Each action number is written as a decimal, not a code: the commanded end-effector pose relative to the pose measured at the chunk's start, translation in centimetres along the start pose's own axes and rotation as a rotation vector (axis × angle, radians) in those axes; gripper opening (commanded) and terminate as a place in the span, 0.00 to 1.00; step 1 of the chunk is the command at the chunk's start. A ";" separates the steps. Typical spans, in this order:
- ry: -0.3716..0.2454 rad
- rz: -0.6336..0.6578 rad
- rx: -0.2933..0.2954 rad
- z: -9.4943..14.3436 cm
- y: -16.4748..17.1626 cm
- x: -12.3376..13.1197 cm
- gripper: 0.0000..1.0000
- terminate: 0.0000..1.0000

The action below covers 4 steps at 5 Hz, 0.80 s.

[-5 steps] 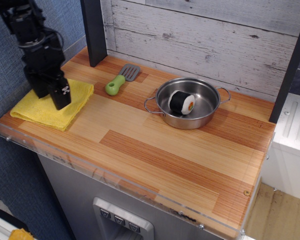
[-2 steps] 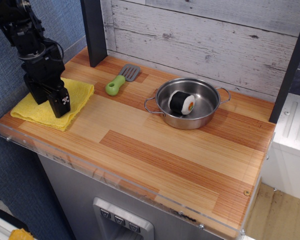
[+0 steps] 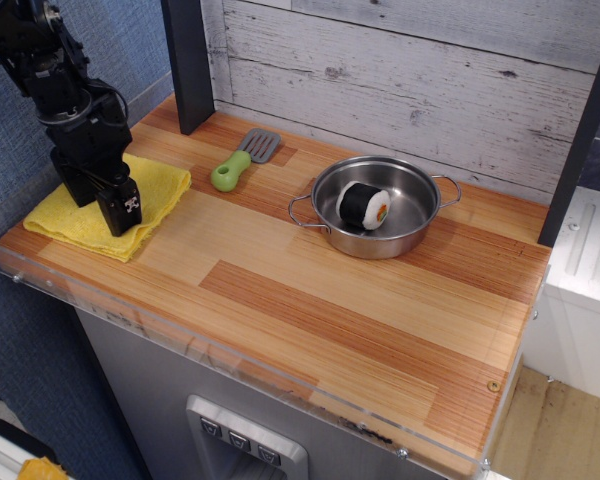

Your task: Pick the cloth from side and place it on the right corner

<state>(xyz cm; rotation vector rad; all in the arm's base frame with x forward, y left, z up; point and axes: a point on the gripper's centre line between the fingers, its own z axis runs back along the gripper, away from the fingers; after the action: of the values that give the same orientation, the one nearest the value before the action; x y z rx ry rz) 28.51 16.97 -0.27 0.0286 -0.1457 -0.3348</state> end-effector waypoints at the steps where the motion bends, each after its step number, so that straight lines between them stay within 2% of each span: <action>1: 0.015 -0.099 -0.151 -3.2 -5.9 0.5 1.00 0.00; 3: -0.002 -0.186 -0.175 -1.9 -11.5 2.9 1.00 0.00; 4: -0.001 -0.243 -0.154 -1.0 -14.4 3.9 1.00 0.00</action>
<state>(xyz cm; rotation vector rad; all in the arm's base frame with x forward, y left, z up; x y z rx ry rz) 29.62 3.76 0.26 -0.0644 -0.1858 -0.5631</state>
